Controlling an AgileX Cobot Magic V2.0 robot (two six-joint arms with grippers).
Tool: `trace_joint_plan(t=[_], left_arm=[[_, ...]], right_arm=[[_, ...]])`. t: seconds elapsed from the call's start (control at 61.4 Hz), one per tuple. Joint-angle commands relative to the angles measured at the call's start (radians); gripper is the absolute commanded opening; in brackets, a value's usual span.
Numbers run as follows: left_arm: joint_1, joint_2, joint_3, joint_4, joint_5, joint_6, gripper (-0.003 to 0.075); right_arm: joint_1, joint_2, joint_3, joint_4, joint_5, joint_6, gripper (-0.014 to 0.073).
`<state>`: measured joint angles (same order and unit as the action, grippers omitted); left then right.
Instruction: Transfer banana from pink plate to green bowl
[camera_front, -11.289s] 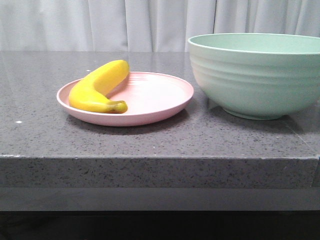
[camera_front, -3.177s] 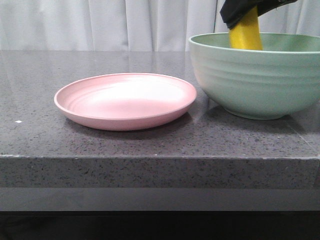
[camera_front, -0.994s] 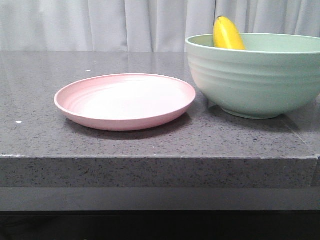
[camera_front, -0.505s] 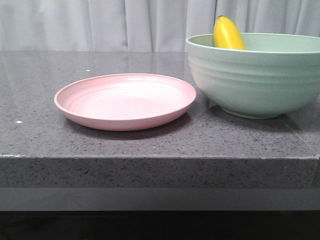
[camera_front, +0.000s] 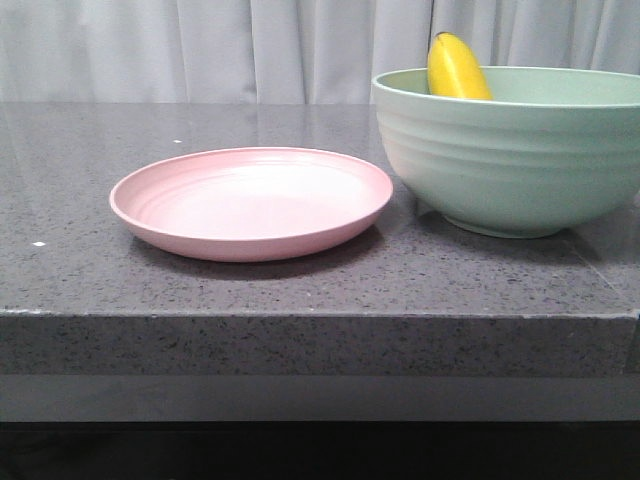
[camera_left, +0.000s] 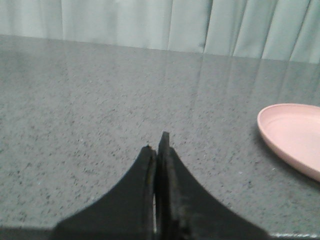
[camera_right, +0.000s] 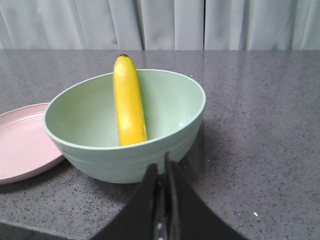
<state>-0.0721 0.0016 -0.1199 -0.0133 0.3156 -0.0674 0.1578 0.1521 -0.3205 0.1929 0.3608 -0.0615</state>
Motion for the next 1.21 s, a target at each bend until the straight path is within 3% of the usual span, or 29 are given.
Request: trace_joint_plan(t=[0.0, 0.179, 1.189], left_arm=[[0.020, -0.026, 0.029, -0.008, -0.100, 0.001, -0.0020], [0.026, -0.026, 0.133, -0.008, -0.207, 0.001, -0.0020], [0.026, -0.024, 0.131, -0.008, -0.194, 0.001, -0.0020]], right_arm=[[-0.004, 0.009, -0.028, -0.001, -0.076, -0.006, -0.0058], [-0.004, 0.009, -0.028, -0.001, -0.074, -0.006, -0.0058], [-0.004, 0.008, -0.012, -0.005, -0.096, -0.006, -0.0058]])
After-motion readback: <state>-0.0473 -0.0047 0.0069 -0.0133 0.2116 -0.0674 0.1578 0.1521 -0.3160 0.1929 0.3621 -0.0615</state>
